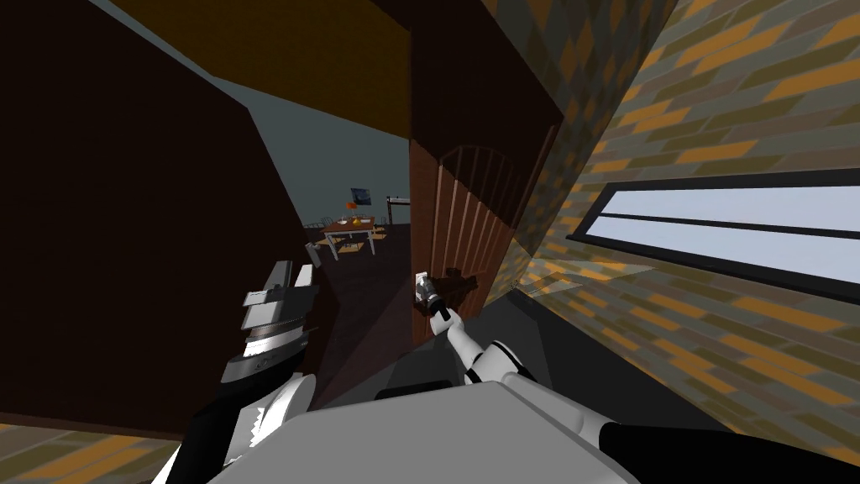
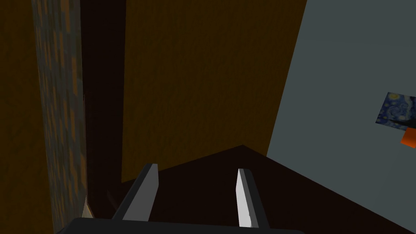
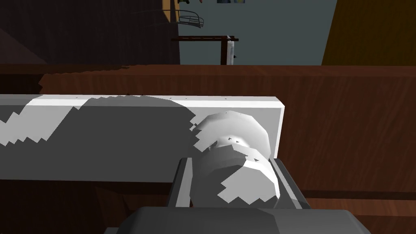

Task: Push the door open

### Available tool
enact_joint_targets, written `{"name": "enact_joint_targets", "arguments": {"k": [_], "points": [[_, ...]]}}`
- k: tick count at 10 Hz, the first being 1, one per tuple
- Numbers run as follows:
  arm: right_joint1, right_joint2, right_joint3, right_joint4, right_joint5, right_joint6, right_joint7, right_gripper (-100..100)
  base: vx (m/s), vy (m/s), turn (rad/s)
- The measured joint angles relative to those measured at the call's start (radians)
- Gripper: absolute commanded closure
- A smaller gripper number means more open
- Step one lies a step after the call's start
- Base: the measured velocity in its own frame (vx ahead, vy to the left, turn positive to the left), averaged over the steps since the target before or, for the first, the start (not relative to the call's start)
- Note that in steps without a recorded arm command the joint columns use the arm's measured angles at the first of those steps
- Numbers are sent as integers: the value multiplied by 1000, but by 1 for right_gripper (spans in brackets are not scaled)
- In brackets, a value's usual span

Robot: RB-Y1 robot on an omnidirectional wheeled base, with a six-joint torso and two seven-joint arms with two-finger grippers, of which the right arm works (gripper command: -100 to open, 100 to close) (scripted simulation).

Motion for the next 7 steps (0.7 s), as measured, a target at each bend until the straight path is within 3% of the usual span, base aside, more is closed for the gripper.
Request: {"name": "enact_joint_targets", "arguments": {"k": [2,4,5,7], "points": [[2,0,0,1,0,1,0,100,37,28,-11],[1,-5,-6,25,-3,-5,0,100,131,101,-33],[18,-14,-8,-4,-3,4,1,100,137,123,-36],[15,-20,-22,-12,-8,14,8,100,163,116,-59]]}}
